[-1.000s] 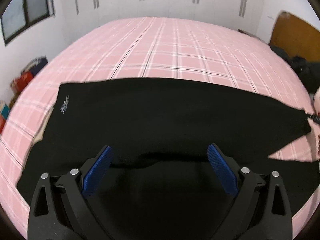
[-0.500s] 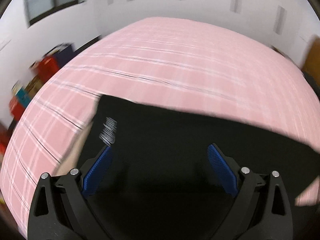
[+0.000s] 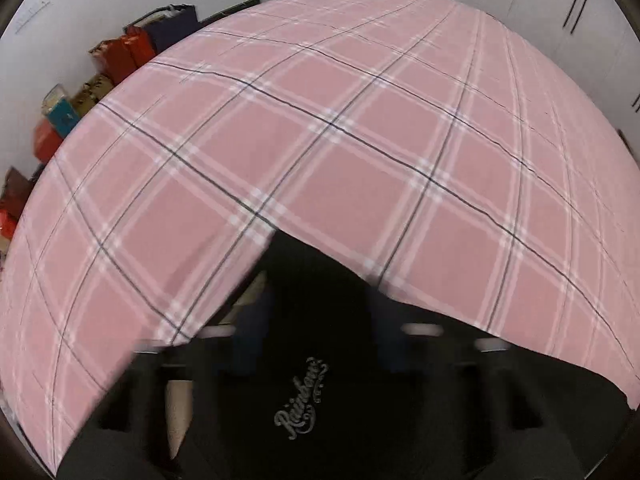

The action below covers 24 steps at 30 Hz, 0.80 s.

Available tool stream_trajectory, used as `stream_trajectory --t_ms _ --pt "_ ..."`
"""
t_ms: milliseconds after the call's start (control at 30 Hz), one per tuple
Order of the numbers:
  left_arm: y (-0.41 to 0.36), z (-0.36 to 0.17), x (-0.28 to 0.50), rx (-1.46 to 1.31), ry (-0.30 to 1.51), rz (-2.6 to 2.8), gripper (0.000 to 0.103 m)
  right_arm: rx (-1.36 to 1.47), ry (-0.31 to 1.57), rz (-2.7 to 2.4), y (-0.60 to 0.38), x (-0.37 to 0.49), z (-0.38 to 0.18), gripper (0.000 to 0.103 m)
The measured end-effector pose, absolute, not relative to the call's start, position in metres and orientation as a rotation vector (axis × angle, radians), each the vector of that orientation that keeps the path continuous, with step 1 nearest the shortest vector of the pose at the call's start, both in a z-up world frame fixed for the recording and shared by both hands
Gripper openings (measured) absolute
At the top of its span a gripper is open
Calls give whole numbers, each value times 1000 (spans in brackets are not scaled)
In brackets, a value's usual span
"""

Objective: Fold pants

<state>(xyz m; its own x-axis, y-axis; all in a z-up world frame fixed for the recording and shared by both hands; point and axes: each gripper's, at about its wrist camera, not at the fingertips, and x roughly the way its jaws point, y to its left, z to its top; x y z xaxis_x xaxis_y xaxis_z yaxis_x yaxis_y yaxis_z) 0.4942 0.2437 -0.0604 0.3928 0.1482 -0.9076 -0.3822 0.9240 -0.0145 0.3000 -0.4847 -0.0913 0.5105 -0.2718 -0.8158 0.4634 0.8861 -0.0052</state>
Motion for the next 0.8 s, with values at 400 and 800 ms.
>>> stream_trajectory --t_ms 400,800 --pt "262 76 356 -264 842 136 0 255 700 -386 -473 203 7 6" --pt "277 45 289 -415 965 133 78 266 797 -426 -464 73 -2 6"
